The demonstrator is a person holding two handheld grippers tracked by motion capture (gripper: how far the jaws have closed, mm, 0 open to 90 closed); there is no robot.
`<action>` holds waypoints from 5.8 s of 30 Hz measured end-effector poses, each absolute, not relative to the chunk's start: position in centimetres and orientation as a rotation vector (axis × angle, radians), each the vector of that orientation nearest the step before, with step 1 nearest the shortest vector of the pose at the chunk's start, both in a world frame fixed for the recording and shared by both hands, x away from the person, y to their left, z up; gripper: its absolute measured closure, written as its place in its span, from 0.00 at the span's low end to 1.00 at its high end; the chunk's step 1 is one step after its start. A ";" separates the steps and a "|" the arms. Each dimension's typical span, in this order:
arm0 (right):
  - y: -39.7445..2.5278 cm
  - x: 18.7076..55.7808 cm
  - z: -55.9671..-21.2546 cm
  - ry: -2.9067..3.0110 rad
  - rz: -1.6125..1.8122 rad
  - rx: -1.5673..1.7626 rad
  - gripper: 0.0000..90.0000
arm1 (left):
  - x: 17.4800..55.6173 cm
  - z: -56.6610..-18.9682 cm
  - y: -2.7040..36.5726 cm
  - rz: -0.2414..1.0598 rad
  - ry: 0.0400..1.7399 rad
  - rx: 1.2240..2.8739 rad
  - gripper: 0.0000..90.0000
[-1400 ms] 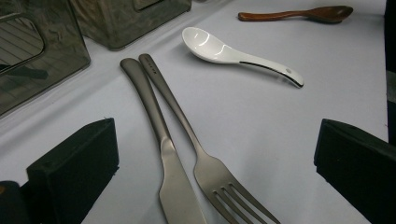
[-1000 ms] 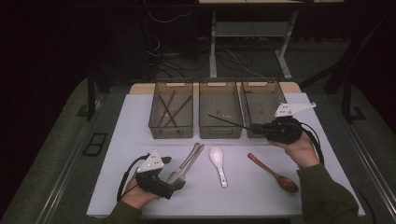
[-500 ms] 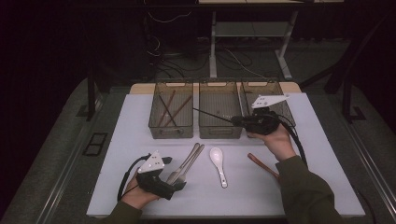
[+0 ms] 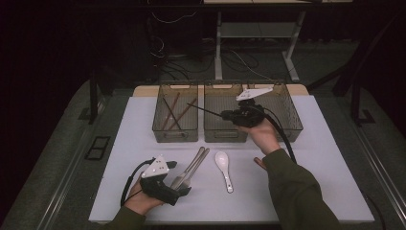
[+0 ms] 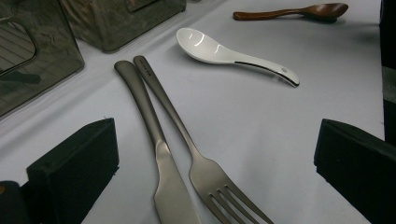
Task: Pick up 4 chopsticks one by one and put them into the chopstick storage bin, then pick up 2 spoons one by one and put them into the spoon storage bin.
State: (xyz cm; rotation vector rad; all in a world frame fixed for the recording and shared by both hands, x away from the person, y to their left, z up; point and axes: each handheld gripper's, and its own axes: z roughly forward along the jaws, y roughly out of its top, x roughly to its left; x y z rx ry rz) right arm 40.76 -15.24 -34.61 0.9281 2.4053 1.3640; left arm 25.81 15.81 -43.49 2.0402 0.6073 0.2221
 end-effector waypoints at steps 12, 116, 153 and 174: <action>-10.9 42.9 -35.4 2.415 1.305 0.959 0.95 | 25.7 -43.4 15.8 0.225 0.602 2.032 0.00; -19.9 36.3 -35.8 2.462 1.417 0.823 0.27 | 25.7 -43.5 15.6 0.232 0.608 2.063 0.00; -30.0 28.6 -41.4 2.336 1.378 1.053 0.20 | 25.7 -43.4 15.5 0.237 0.596 2.062 0.00; -33.9 25.5 -43.2 2.437 1.283 1.118 0.15 | 25.5 -43.4 15.6 0.242 0.602 2.064 0.00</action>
